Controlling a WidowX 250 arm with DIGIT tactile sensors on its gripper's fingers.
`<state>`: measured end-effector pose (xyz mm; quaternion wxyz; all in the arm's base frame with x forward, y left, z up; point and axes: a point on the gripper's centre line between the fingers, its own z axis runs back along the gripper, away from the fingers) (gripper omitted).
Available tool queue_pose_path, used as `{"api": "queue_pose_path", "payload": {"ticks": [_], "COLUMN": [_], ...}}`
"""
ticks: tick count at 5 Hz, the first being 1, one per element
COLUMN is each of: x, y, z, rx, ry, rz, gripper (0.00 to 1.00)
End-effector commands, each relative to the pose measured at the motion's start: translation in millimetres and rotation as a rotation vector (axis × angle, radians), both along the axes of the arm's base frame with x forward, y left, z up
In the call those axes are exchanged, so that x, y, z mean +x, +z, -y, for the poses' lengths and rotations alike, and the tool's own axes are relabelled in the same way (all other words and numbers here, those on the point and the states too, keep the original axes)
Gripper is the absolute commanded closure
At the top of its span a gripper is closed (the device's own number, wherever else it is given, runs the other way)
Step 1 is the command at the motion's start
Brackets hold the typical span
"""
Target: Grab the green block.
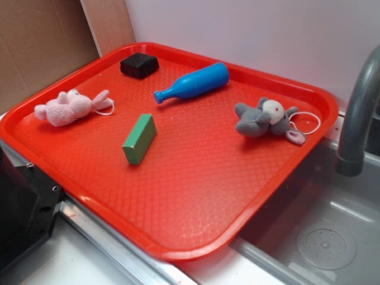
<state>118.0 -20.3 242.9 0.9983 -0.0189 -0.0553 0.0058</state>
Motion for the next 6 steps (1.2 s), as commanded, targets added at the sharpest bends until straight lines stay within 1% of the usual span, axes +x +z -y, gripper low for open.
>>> {"api": "queue_pose_path", "payload": {"ticks": [1,2,3,4,5,6], "x": [0.0,40.4,75.2,94.1,92.1,85.8], "y": [0.0,10.0,15.5,2.4,-39.5,-76.9], "z": [0.0,7.2,29.6,49.4,59.9,57.4], "rx": [0.0,-0.049,-0.06,-0.077,-0.049,-0.008], "ry": [0.0,0.052,0.076,0.327,0.474,0.428], "rz": [0.0,0.014,-0.007,-0.029,-0.116,-0.146], "gripper": [0.0,0.0,0.0,0.0,0.0,0.0]}}
